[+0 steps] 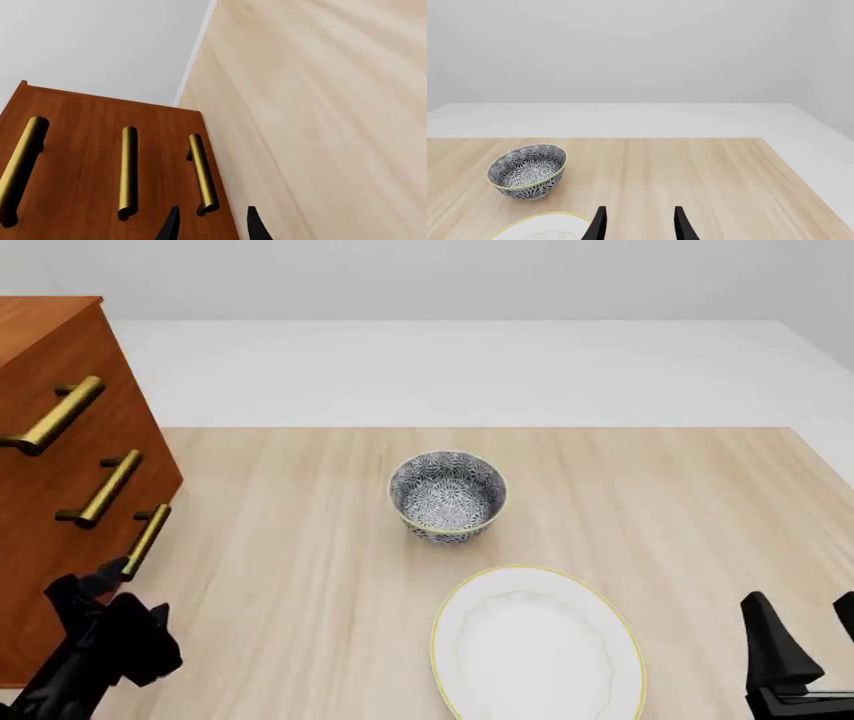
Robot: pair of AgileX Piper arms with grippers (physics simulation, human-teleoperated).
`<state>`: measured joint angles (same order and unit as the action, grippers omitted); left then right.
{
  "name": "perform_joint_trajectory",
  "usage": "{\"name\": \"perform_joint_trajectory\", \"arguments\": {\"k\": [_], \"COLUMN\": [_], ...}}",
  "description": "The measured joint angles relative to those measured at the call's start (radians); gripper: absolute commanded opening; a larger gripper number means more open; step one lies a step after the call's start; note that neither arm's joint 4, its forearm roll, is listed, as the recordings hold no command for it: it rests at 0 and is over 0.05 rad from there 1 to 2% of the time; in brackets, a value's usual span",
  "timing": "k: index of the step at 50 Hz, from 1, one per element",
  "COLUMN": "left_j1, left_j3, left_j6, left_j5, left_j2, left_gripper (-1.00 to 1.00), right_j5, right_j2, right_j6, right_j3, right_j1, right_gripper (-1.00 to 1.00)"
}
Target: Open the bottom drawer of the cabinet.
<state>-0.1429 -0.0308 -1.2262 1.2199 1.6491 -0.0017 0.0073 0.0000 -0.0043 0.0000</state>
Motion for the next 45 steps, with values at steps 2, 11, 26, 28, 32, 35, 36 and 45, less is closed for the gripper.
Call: {"name": "perform_joint_trajectory", "arguments": {"k": [2, 11, 26, 28, 32, 35, 36, 45], "left_j1": [-0.003, -0.014, -0.038, -0.041, -0.044, -0.046, -0.047, -0.053], "left_j3": [-0.004, -0.020, -0.056, -0.062, -0.073, -0.081, -0.084, -0.107], "left_j6": [0.000, -0.002, -0.006, -0.007, -0.007, -0.008, -0.008, -0.010], "left_j5": [0.000, 0.000, 0.000, 0.000, 0.000, 0.000, 0.000, 0.000], "left_j2": [0.005, 0.025, 0.069, 0.076, 0.090, 0.100, 0.103, 0.131], "left_gripper": [1.00, 1.00, 1.00, 1.00, 1.00, 1.00, 1.00, 1.00], "right_j5": [0.000, 0.000, 0.000, 0.000, 0.000, 0.000, 0.000, 0.000], "right_j2": [0.000, 0.000, 0.000, 0.000, 0.000, 0.000, 0.000, 0.000], "right_j6": [0.000, 0.000, 0.000, 0.000, 0.000, 0.000, 0.000, 0.000], "right_j3": [0.000, 0.000, 0.000, 0.000, 0.000, 0.000, 0.000, 0.000], "right_j1": [0.000, 0.000, 0.000, 0.000, 0.000, 0.000, 0.000, 0.000], "right_gripper": [1.00, 1.00, 1.00, 1.00, 1.00, 1.00, 1.00, 1.00]}}
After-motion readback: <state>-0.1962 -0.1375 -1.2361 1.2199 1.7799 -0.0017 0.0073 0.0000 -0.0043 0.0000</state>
